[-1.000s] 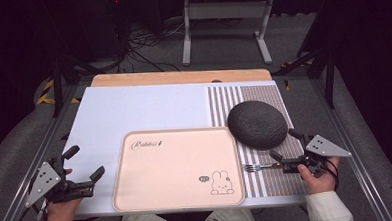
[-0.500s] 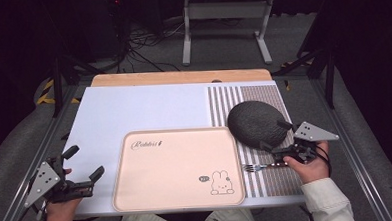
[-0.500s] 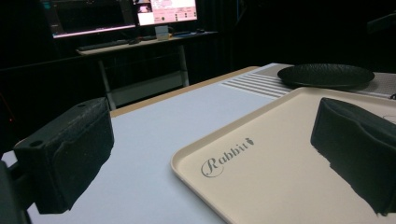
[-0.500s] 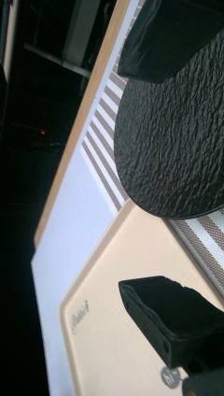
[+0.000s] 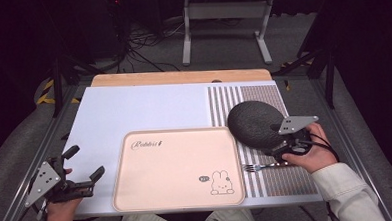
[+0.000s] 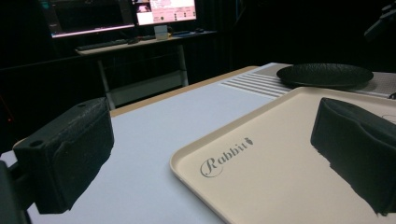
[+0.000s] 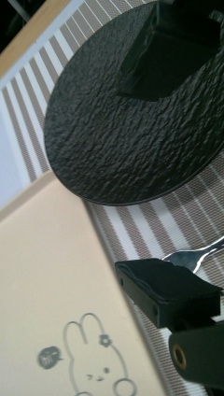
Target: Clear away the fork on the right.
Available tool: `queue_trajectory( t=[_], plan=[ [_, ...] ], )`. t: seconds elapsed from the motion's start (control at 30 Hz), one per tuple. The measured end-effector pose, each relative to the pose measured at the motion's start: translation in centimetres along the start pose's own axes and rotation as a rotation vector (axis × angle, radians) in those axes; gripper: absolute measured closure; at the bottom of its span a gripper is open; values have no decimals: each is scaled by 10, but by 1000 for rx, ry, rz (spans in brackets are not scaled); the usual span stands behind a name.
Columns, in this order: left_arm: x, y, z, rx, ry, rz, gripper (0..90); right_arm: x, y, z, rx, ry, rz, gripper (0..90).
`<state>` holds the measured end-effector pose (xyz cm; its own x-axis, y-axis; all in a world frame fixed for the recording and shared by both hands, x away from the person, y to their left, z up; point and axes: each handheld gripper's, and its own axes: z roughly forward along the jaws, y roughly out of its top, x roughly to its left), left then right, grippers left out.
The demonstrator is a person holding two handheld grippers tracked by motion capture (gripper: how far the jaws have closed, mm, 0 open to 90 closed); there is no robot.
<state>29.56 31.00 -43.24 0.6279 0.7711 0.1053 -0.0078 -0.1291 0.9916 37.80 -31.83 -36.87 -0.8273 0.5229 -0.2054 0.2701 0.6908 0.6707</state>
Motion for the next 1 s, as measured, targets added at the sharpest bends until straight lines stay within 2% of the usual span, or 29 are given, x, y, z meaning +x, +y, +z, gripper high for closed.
queue_trajectory(
  t=[0.17, 0.2, 0.37, 0.47, 0.53, 0.77, 1.0],
  plan=[
    [0, 0, 0, 0, 0, 0, 1, -2, 6, 2, 125, 43, -82, 168],
    [0, 0, 0, 0, 1, 1, 1, -2, 8, 2, 145, 40, -104, 170],
    [0, 0, -1, 3, 1, -1, 0, -3, 11, 4, 239, 67, -161, 183],
    [0, 0, 0, 1, 0, 0, 1, -3, 11, 5, 271, 83, -171, 185],
    [0, 0, 0, 2, 0, -1, 0, -4, 11, 6, 325, 98, -192, 188],
    [0, 0, 0, 3, 2, -2, 0, -3, 11, 10, 414, 134, -213, 187],
    [0, 0, 0, 7, -1, 0, 1, -3, 10, 15, 477, 176, -233, 190]
  ],
)
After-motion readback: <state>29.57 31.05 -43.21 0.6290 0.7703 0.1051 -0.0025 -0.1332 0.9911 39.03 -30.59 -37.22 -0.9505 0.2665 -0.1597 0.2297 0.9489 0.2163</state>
